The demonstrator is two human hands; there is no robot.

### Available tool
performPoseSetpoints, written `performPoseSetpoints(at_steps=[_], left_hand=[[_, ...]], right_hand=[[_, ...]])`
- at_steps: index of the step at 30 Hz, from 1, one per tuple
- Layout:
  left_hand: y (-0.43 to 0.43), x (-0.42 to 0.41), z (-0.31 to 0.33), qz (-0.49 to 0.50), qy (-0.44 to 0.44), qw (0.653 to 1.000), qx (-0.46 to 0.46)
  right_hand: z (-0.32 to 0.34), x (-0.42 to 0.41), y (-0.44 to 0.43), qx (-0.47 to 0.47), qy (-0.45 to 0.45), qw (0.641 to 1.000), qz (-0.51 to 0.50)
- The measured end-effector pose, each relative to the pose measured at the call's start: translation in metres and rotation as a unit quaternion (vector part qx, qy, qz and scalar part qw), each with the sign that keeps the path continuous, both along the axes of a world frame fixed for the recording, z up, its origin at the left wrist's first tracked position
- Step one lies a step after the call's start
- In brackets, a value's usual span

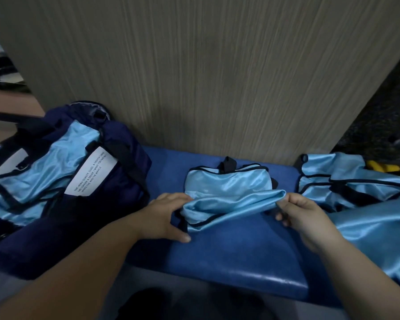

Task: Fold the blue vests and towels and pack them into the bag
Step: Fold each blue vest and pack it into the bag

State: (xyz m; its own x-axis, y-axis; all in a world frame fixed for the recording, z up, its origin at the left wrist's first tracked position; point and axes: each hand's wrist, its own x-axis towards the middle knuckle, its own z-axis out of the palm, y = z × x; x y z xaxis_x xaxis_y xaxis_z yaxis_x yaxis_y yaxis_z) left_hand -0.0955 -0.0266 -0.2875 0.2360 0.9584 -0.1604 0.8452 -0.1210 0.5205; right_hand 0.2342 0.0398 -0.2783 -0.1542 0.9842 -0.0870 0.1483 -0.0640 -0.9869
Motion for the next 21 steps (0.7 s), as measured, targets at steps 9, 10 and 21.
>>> performPoseSetpoints(at_steps=[9,10,21], left_hand=[[0.001,0.025,-0.011,0.132,-0.183,0.955,0.192],[0.001,0.027,-0.01,0.135,-0.215,0.952,0.172],[0.007,0.042,-0.006,0.19,-0.166,0.957,0.14]], right_hand=[[0.009,-0.005,-0.007,-0.055,0.022,0.996,-0.061],[0.008,-0.005,-0.007,-0.046,0.0,0.997,-0.062],[0.002,-0.003,-0.005,0.054,-0.277,0.954,-0.097]])
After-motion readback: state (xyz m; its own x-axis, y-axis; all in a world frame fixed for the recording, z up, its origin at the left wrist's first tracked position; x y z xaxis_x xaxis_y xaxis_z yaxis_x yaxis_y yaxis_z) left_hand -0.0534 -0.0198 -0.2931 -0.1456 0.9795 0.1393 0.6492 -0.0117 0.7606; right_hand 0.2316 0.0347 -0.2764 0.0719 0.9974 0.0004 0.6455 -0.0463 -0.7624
